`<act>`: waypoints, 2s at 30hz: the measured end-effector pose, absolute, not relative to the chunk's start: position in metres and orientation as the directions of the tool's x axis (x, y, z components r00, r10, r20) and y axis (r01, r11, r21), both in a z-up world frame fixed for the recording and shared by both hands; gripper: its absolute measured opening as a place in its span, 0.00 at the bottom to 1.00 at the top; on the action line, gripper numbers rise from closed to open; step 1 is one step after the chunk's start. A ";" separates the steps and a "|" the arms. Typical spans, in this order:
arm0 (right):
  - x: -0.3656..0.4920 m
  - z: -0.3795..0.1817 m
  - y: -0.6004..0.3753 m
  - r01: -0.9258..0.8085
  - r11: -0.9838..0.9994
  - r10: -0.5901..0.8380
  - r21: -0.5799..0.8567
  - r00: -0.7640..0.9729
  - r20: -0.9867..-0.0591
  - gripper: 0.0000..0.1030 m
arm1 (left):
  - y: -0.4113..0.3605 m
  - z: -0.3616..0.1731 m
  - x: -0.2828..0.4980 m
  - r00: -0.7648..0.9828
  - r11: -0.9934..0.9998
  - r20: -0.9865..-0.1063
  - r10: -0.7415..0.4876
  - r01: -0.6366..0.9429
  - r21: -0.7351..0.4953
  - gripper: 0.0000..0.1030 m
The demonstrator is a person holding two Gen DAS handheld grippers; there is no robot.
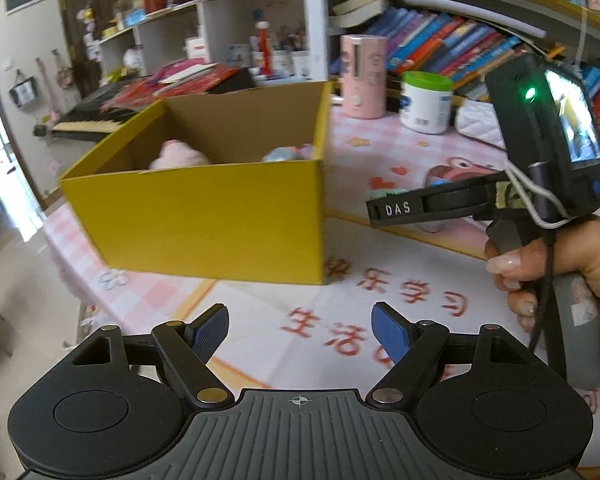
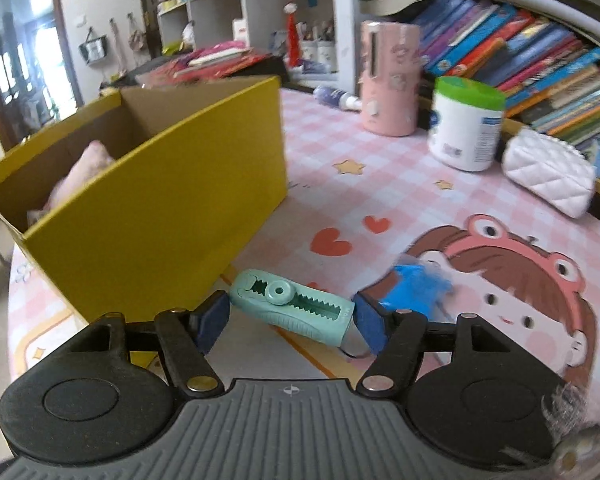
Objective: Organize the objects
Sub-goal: 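Grasp the mint-green eraser with the right gripper, then grasp the blue toy with the left gripper while the right gripper holds the eraser, then carry the blue toy and green eraser over the yellow box with both grippers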
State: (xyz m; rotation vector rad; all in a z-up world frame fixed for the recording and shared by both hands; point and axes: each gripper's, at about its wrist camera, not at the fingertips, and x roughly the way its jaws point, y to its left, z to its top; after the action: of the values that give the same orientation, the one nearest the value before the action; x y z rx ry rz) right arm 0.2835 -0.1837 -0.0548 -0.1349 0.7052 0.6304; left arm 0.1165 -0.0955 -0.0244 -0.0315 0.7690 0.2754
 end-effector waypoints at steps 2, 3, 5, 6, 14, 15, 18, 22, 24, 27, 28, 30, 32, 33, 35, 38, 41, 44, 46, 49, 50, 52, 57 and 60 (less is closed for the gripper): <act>0.281 -0.048 -0.195 -0.571 0.816 0.491 0.091 0.602 -0.630 0.64 | -0.104 -0.025 0.122 0.696 0.972 -0.689 0.204 -0.225 0.060 0.78; 0.279 -0.044 -0.201 -0.564 0.821 0.487 0.089 0.611 -0.624 0.64 | -0.107 -0.026 0.125 0.700 0.976 -0.688 0.189 -0.210 0.055 0.78; 0.277 -0.036 -0.213 -0.546 0.833 0.480 0.090 0.631 -0.609 0.64 | -0.118 -0.027 0.133 0.710 0.985 -0.688 0.151 -0.169 0.042 0.78; 0.276 -0.032 -0.221 -0.535 0.840 0.475 0.092 0.642 -0.601 0.64 | -0.123 -0.027 0.137 0.714 0.988 -0.687 0.132 -0.147 0.038 0.78; 0.274 -0.006 -0.281 -0.413 0.905 0.397 0.102 0.733 -0.552 0.64 | -0.164 -0.028 0.171 0.741 1.000 -0.671 0.008 0.006 0.018 0.78; 0.274 -0.004 -0.288 -0.394 0.914 0.382 0.101 0.744 -0.549 0.64 | -0.167 -0.029 0.176 0.742 1.000 -0.671 0.003 0.011 0.016 0.78; 0.275 0.000 -0.312 -0.335 0.938 0.329 0.090 0.778 -0.536 0.64 | -0.173 -0.033 0.193 0.740 1.000 -0.672 -0.011 0.025 0.010 0.78; 0.272 0.000 -0.339 -0.260 0.962 0.262 0.082 0.803 -0.534 0.64 | -0.182 -0.039 0.215 0.740 0.999 -0.672 -0.018 0.036 0.013 0.78; 0.270 -0.002 -0.350 -0.228 0.970 0.238 0.088 0.807 -0.540 0.64 | -0.186 -0.042 0.227 0.740 0.999 -0.672 -0.015 0.037 0.019 0.78; 0.267 -0.004 -0.361 -0.188 0.977 0.211 0.098 0.808 -0.551 0.64 | -0.190 -0.048 0.245 0.742 0.999 -0.670 0.011 0.019 0.038 0.78; 0.266 -0.005 -0.363 -0.178 0.979 0.205 0.102 0.807 -0.554 0.64 | -0.191 -0.049 0.250 0.742 0.999 -0.670 0.019 0.012 0.041 0.78; 0.263 -0.007 -0.367 -0.159 0.981 0.193 0.110 0.804 -0.563 0.64 | -0.191 -0.055 0.264 0.742 0.999 -0.669 0.040 -0.006 0.052 0.76; 0.261 -0.010 -0.370 -0.144 0.982 0.186 0.119 0.798 -0.573 0.64 | -0.191 -0.062 0.276 0.740 0.997 -0.669 0.063 -0.021 0.071 0.67; 0.260 -0.012 -0.371 -0.139 0.983 0.184 0.122 0.794 -0.579 0.64 | -0.190 -0.066 0.283 0.734 0.996 -0.675 0.075 -0.028 0.080 0.60; 0.259 -0.015 -0.372 -0.131 0.984 0.179 0.124 0.788 -0.589 0.64 | -0.189 -0.071 0.292 0.729 0.996 -0.680 0.082 -0.039 0.078 0.53; 0.258 -0.019 -0.374 -0.119 0.984 0.174 0.131 0.779 -0.603 0.64 | -0.188 -0.075 0.303 0.734 0.995 -0.673 0.097 -0.050 0.089 0.47; 0.257 -0.021 -0.374 -0.113 0.985 0.170 0.131 0.773 -0.612 0.64 | -0.187 -0.080 0.314 0.725 0.995 -0.683 0.093 -0.049 0.083 0.38; 0.254 -0.021 -0.371 -0.117 0.985 0.169 0.125 0.770 -0.616 0.64 | -0.185 -0.084 0.321 0.707 0.996 -0.702 0.085 -0.046 0.074 0.29; 0.252 -0.021 -0.369 -0.121 0.985 0.170 0.121 0.769 -0.616 0.64 | -0.185 -0.084 0.321 0.705 0.996 -0.705 0.083 -0.046 0.072 0.28; 0.247 -0.021 -0.364 -0.119 0.987 0.159 0.105 0.768 -0.620 0.64 | -0.183 -0.078 0.314 0.713 0.997 -0.697 0.076 -0.045 0.063 0.28; 0.246 -0.021 -0.363 -0.117 0.988 0.154 0.100 0.766 -0.624 0.64 | -0.183 -0.074 0.310 0.718 0.998 -0.693 0.066 -0.040 0.054 0.28; 0.244 -0.021 -0.359 -0.112 0.989 0.145 0.093 0.760 -0.634 0.64 | -0.181 -0.066 0.302 0.729 0.999 -0.683 0.047 -0.027 0.040 0.28; 0.230 -0.022 -0.345 -0.102 0.992 0.129 0.079 0.749 -0.650 0.64 | -0.172 -0.044 0.267 0.749 1.000 -0.663 -0.005 0.001 -0.007 0.28; 0.219 -0.023 -0.333 -0.089 0.994 0.108 0.063 0.743 -0.660 0.64 | -0.164 -0.035 0.242 0.757 0.999 -0.653 -0.030 0.014 -0.029 0.28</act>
State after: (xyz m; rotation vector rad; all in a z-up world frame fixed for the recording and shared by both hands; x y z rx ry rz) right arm 0.2191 -0.3330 -0.0233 0.0282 0.7253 0.1081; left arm 0.2416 -0.1637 -0.0347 -0.0232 0.7120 -0.0238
